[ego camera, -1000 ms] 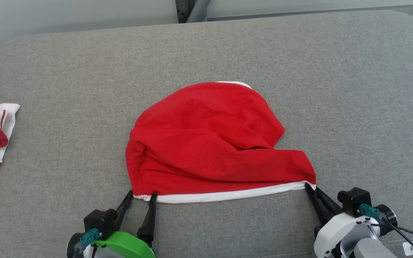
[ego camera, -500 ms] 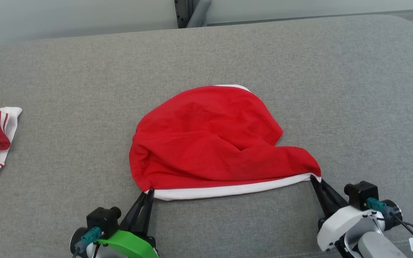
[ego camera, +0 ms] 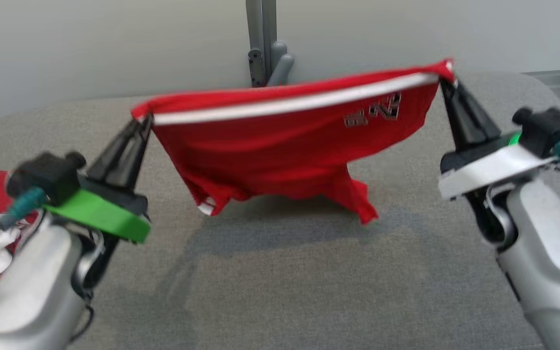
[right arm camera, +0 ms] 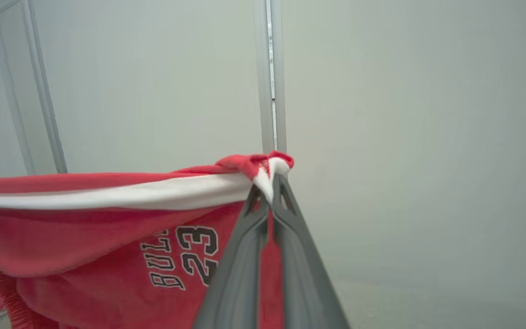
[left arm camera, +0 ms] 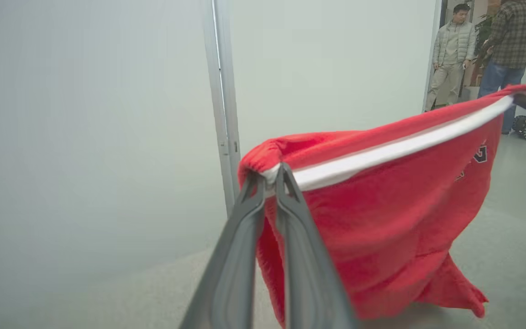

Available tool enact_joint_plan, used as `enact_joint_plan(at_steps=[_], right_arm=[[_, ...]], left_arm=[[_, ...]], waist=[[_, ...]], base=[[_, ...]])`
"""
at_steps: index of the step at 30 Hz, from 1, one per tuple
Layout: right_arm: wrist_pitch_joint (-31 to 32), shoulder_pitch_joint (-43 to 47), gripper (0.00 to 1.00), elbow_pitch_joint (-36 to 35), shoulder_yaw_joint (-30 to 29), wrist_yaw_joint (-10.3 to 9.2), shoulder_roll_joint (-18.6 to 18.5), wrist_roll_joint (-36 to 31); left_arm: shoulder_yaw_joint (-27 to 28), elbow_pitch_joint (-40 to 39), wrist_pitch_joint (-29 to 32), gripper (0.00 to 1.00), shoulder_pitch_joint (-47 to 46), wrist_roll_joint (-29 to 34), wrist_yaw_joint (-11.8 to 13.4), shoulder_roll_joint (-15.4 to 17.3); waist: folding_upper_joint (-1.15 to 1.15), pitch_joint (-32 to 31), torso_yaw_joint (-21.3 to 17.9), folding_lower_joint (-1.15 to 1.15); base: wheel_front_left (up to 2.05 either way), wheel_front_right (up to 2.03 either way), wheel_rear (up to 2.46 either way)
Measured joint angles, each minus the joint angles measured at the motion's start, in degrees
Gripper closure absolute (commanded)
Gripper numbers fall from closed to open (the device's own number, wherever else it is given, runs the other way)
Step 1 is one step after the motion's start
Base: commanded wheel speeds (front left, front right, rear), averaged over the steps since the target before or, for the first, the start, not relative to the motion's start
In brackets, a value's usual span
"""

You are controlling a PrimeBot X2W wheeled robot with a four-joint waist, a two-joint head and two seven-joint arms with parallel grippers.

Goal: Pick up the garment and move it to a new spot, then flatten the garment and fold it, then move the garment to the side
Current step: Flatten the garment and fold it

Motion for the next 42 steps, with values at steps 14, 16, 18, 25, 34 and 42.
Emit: enact_joint_plan(at_steps=[14, 16, 18, 25, 34, 42], right_arm=[[7.6, -31.3, 1.00, 3.4, 5.1, 0.01, -8.0, 2.3], [8.3, -33.8, 1.00, 4.8, 5.2, 0.01, -8.1, 2.3], [9.0, -39.2, 1.00, 7.3, 5.8, 0.02, -8.0, 1.4], [6.0, -56.1, 1.00, 18.7, 3.1, 0.09, -7.3, -4.7], [0.5, -63.6, 1.00, 25.7, -3.2, 0.14, -4.8, -9.6], [0.1, -42.1, 1.00, 22.0, 4.3, 0.05, -2.5, 0.8]], left_arm=[[-9.6, 7.4, 7.6, 1.00, -37.0, -4.6, -0.2, 7.6], [-10.2, 8.8, 7.6, 1.00, -39.1, -4.4, -0.2, 7.3], [-11.2, 11.9, 7.6, 1.00, -43.6, -3.1, -0.2, 6.9], [-14.6, 21.4, 2.9, 1.00, -58.5, 1.9, -0.2, 3.8], [-9.7, 25.0, 0.0, 1.00, -64.3, 4.5, -0.2, -1.0], [-4.1, 25.6, 0.0, 1.00, -40.6, 3.7, -0.2, -4.3]], waist=[[0.00, 3.2, 1.7, 0.00], [0.00, 4.3, 1.8, 0.00], [0.00, 6.7, 2.0, 0.00], [0.00, 18.0, 2.2, 0.01], [0.00, 30.4, 0.7, 0.02], [0.00, 32.2, -1.9, 0.01]], base=[[0.00, 0.00, 0.00], [0.00, 0.00, 0.00], [0.00, 0.00, 0.00], [0.00, 0.00, 0.00], [0.00, 0.00, 0.00], [0.00, 0.00, 0.00]])
